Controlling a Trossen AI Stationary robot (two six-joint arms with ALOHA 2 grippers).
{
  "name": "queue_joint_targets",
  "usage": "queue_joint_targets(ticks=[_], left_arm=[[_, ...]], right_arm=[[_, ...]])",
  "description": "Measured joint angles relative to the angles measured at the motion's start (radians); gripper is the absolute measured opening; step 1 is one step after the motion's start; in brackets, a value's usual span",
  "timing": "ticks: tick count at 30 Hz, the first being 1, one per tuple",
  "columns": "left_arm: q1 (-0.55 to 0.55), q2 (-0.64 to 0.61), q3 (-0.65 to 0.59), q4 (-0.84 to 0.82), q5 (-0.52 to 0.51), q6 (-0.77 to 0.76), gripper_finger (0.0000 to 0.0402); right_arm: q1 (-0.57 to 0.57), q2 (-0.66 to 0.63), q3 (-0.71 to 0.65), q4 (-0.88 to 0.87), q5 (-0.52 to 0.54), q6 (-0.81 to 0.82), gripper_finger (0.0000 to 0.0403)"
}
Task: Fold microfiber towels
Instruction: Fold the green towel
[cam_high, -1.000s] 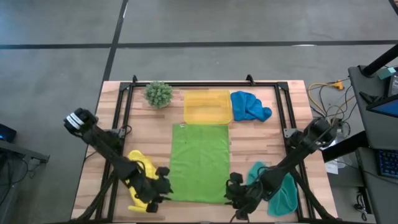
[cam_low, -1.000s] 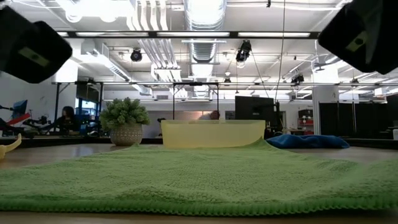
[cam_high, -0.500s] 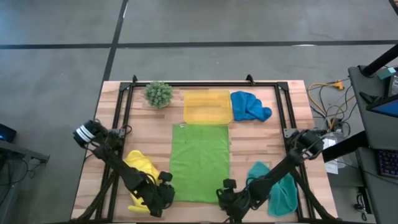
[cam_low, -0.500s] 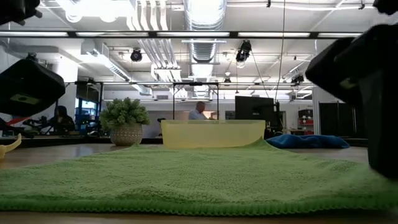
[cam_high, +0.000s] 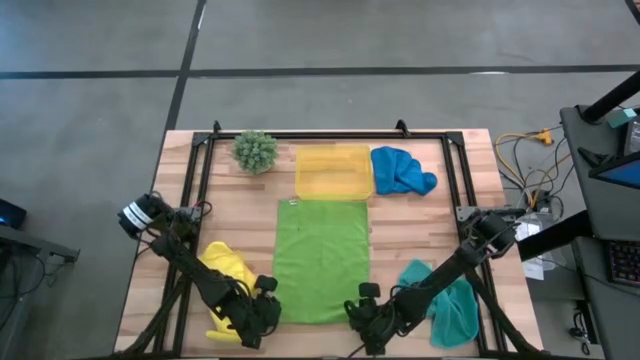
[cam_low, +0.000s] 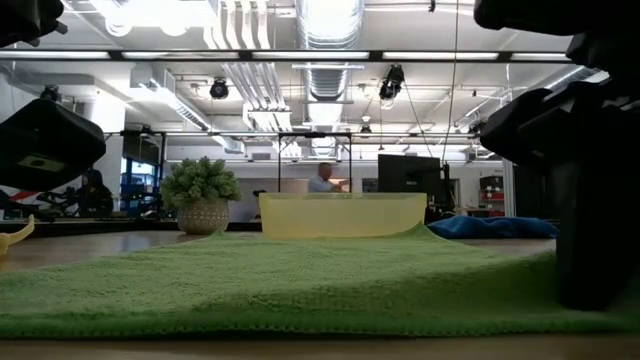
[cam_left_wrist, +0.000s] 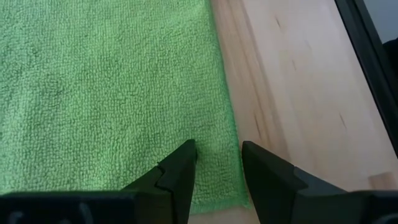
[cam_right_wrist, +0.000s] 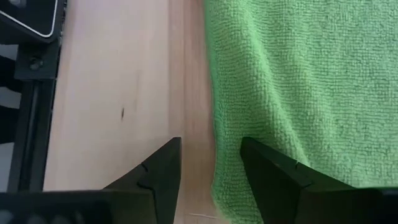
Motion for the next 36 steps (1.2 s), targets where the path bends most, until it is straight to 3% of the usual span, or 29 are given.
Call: queue_joint_targets(ticks=[10, 18, 22, 36], left_arm=[[0.0, 0.05, 0.001, -0.005, 0.002, -0.026, 0.0114], [0.001, 0.049, 0.004, -0.008, 0.031, -0.026, 0.0016], [0.001, 0.042, 0.014, -0.012, 0.034, -0.026, 0.0006], [0.002, -0.002, 0.029, -0.017, 0.01, -0.025, 0.0001]], right_arm=[[-0.003, 0.0, 0.0, -0.052, 0.008, 0.043, 0.0118], [-0.003, 0.0, -0.001, -0.055, 0.005, 0.042, 0.0046], [-0.003, 0.0, -0.001, -0.053, -0.027, 0.028, 0.0014], [0.003, -0.008, 0.023, -0.054, -0.073, -0.005, 0.0009]])
